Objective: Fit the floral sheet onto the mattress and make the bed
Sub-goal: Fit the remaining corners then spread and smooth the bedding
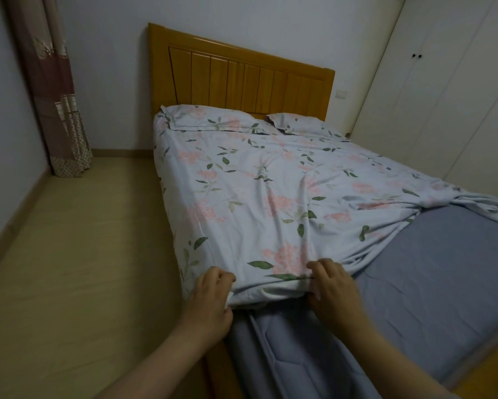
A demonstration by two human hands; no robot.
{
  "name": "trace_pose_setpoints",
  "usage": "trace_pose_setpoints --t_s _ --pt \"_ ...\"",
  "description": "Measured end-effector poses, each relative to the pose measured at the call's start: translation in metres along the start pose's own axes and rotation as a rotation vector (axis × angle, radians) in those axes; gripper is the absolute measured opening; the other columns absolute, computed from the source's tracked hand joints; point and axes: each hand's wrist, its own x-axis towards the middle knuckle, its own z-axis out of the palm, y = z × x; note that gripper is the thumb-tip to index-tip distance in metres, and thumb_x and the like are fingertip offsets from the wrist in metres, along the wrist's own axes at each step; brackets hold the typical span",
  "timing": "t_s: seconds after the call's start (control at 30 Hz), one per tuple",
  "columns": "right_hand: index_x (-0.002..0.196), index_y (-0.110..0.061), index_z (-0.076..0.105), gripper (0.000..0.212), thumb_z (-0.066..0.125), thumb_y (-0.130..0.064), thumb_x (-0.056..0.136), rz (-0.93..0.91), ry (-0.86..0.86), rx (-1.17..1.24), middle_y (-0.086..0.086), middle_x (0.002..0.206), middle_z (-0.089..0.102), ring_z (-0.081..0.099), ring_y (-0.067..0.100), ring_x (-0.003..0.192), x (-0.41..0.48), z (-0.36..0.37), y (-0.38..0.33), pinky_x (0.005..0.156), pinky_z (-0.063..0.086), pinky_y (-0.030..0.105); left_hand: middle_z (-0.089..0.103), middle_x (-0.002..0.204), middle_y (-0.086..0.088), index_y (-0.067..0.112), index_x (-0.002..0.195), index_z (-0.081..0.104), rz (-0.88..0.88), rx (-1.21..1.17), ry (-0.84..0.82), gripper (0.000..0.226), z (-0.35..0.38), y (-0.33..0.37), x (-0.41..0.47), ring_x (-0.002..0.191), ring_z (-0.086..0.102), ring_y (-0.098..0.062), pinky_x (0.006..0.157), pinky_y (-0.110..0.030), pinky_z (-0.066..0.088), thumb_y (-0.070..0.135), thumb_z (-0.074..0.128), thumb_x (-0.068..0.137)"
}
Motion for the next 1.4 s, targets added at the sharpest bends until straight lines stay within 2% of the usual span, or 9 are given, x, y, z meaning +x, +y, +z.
trace_pose_setpoints --t_s 0.13,0.23,0.37,0.53,0.8,0.97,1.1,1.3,1.4 --pt "0.070 -0.021 0.057 0.020 0.063 -0.038 0.079 0.211 -0.133 0.079 -0.001 0.073 0.066 0.062 0.020 0.067 -0.005 -0.004 -0.013 0.056 0.042 0.030 0.048 0.095 0.000 0.020 0.087 0.045 -0.067 0.022 -0.022 0.009 -0.012 0.001 -0.002 0.082 0.049 -0.019 0.069 -0.030 0.041 0.023 0.054 0.088" --pt "0.106 -0.023 0.065 0.036 0.055 -0.042 0.078 0.091 -0.329 0.220 0.000 0.112 0.066 0.061 0.019 0.101 -0.011 0.012 -0.021 0.082 0.050 0.030 0.046 0.090 -0.001 0.020 0.080 0.041 -0.101 -0.022 -0.053 0.015 -0.013 -0.005 0.001 0.078 0.049 -0.022 0.068 -0.032 0.039 0.020 0.053 0.089" --pt "0.138 -0.018 0.045 0.074 0.069 -0.025 0.069 0.070 -0.154 0.225 0.007 0.136 0.044 0.044 0.027 0.123 0.003 0.023 -0.028 0.099 0.046 0.039 0.043 0.084 -0.001 0.025 0.073 0.038 -0.221 -0.116 0.049 0.024 -0.025 -0.020 0.017 0.072 0.046 -0.021 0.066 -0.035 0.041 0.010 0.048 0.089" --pt "0.109 -0.022 0.060 0.047 0.072 -0.022 0.063 0.012 -0.207 0.002 0.008 0.126 0.054 0.051 0.034 0.118 0.037 0.034 -0.034 0.090 0.048 0.047 0.040 0.112 -0.008 0.011 0.105 0.050 -0.313 0.029 -0.029 0.014 -0.033 -0.029 0.032 0.086 0.050 -0.022 0.075 -0.031 0.044 0.015 0.043 0.094" --pt "0.148 -0.031 0.022 0.070 0.047 -0.009 0.088 0.059 -0.385 -0.002 0.000 0.155 0.024 0.021 0.026 0.142 0.051 0.027 -0.028 0.113 0.023 0.043 0.050 0.127 -0.003 0.018 0.120 0.056 -0.041 -0.026 -0.070 0.050 -0.001 -0.009 0.030 0.117 0.047 -0.025 0.101 -0.032 0.035 0.048 0.039 0.084" --pt "0.130 -0.019 0.055 0.050 0.053 -0.007 0.081 0.061 -0.360 0.087 0.008 0.131 0.053 0.050 0.027 0.120 0.049 0.022 0.000 0.098 0.038 0.030 0.040 0.143 -0.003 0.021 0.135 0.044 -0.056 0.075 -0.231 0.080 0.005 -0.004 0.044 0.129 0.039 -0.024 0.107 -0.030 0.029 0.064 0.024 0.071" --pt "0.098 -0.010 0.071 0.019 0.055 -0.010 0.086 0.119 -0.297 0.153 0.012 0.103 0.065 0.059 0.029 0.097 0.049 0.016 0.007 0.084 0.044 0.032 0.062 0.114 -0.010 0.014 0.107 0.062 -0.085 0.024 -0.147 0.048 0.005 0.002 0.054 0.105 0.057 -0.031 0.085 -0.038 0.045 0.038 0.028 0.081" --pt "0.082 -0.007 0.059 0.007 0.053 -0.004 0.084 0.140 0.051 0.374 0.009 0.087 0.058 0.052 0.025 0.079 0.039 0.010 0.009 0.069 0.040 0.031 0.061 0.083 -0.014 0.016 0.074 0.045 -0.180 -0.087 0.007 0.030 -0.006 -0.012 0.063 0.078 0.056 -0.033 0.064 -0.036 0.039 0.028 0.032 0.099" --pt "0.080 -0.010 0.050 0.014 0.041 -0.012 0.090 0.228 0.021 0.382 0.007 0.082 0.055 0.049 0.025 0.074 0.039 0.011 0.006 0.065 0.038 0.032 0.053 0.069 -0.004 0.019 0.065 0.041 -0.200 -0.092 -0.055 0.035 -0.009 -0.011 0.064 0.070 0.053 -0.027 0.061 -0.035 0.037 0.028 0.038 0.099"
